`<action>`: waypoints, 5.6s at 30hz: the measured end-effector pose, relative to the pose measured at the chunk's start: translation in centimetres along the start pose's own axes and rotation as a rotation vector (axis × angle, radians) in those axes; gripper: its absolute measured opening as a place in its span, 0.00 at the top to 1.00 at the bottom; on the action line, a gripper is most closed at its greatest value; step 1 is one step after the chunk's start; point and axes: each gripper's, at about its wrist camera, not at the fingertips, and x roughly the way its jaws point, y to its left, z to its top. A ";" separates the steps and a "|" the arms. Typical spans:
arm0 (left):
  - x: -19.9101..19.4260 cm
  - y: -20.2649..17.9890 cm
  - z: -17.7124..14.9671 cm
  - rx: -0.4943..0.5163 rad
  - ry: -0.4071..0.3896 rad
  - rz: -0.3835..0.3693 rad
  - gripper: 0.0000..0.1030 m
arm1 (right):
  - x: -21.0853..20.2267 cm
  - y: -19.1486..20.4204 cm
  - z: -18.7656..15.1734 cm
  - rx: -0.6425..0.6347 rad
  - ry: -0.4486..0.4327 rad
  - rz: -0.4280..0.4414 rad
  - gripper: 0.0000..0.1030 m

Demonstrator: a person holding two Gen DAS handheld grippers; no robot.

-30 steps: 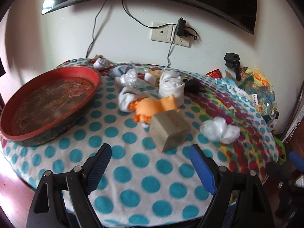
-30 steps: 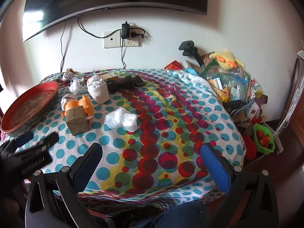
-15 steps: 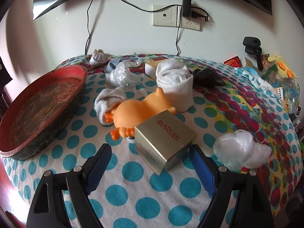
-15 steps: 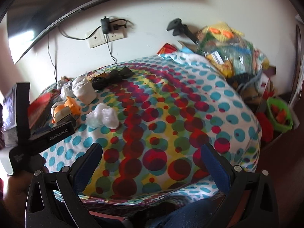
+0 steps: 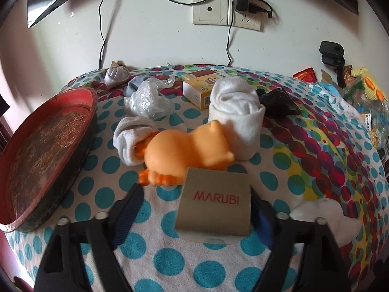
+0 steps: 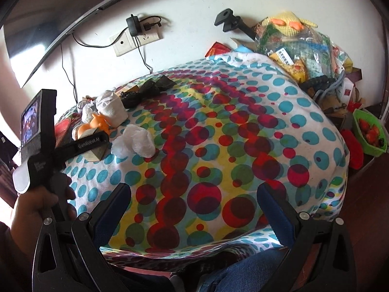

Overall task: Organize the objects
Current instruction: 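Grasp the beige MARUBI box with the left gripper and lift, then carry the box over the red tray and release it with the left gripper, then grasp the clear plastic bag with the right gripper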

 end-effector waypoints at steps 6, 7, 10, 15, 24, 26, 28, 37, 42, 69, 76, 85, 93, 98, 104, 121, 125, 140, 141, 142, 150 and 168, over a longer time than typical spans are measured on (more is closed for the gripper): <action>-1.1 0.3 -0.6 0.050 0.003 -0.024 0.54 | 0.3 -0.1 0.0 0.003 0.004 -0.001 0.00; -1.4 0.4 -0.8 0.050 -0.001 -0.027 0.54 | 0.3 -0.1 0.0 0.002 0.003 -0.001 0.00; -2.2 0.9 -1.0 0.049 -0.017 -0.030 0.54 | 0.3 0.1 -0.1 -0.010 0.002 -0.007 0.00; -3.6 1.4 -1.0 0.070 -0.039 -0.010 0.54 | 0.4 0.4 -0.3 -0.027 0.008 -0.011 0.00; -6.0 3.9 0.4 0.062 -0.087 0.038 0.54 | 0.2 1.2 -0.6 -0.055 0.004 -0.011 0.00; -6.5 4.8 1.0 0.050 -0.097 0.052 0.54 | 0.2 1.4 -0.7 -0.062 0.003 -0.011 0.00; -6.9 5.9 1.5 0.035 -0.106 0.063 0.54 | 0.1 1.5 -0.7 -0.065 0.001 -0.009 0.00; -8.6 11.5 3.5 -0.027 -0.138 0.132 0.54 | 0.0 1.9 -1.0 -0.078 0.002 -0.007 0.00; -8.8 15.4 4.1 -0.076 -0.134 0.178 0.54 | 0.0 2.2 -1.1 -0.084 0.003 -0.003 0.00; -6.5 31.5 5.0 -0.237 -0.056 0.364 0.54 | 1.0 3.4 -2.1 -0.132 0.034 -0.002 0.00; -4.2 32.9 4.9 -0.264 -0.015 0.361 0.54 | 1.2 4.0 -2.4 -0.162 0.030 -0.006 0.00; -2.1 34.5 5.9 -0.301 0.041 0.320 0.54 | 0.9 4.2 -2.4 -0.174 0.000 0.000 0.00; 0.7 35.5 7.5 -0.315 0.084 0.306 0.54 | 1.4 4.3 -2.7 -0.195 0.000 -0.010 0.00; 2.6 36.1 8.4 -0.318 0.103 0.313 0.54 | 1.2 4.3 -2.5 -0.205 -0.025 -0.010 0.00; 4.7 37.0 9.2 -0.331 0.134 0.317 0.54 | 1.5 4.6 -2.5 -0.228 -0.029 -0.021 0.00; 8.6 38.2 9.6 -0.319 0.183 0.336 0.48 | 2.3 4.7 -2.7 -0.258 -0.020 -0.048 0.00; 6.1 38.4 10.1 -0.324 0.075 0.311 0.45 | 2.1 5.2 -2.7 -0.273 -0.022 -0.056 0.00; -16.1 27.1 -2.5 -0.216 -0.288 -0.008 0.42 | 4.4 7.3 -0.3 -0.322 -0.016 -0.032 0.00; -16.7 25.9 -4.3 -0.208 -0.283 -0.016 0.42 | 4.6 7.6 0.3 -0.327 -0.024 -0.021 0.00; -16.9 25.2 -5.7 -0.205 -0.274 -0.021 0.42 | 4.6 8.0 0.8 -0.334 -0.034 -0.015 0.00; -15.3 20.0 -13.0 -0.155 -0.167 -0.123 0.42 | 7.6 10.3 4.3 -0.334 -0.009 -0.022 0.50; -15.6 21.2 -13.7 -0.184 -0.198 -0.128 0.42 | 6.3 13.2 6.8 -0.351 -0.058 -0.092 0.71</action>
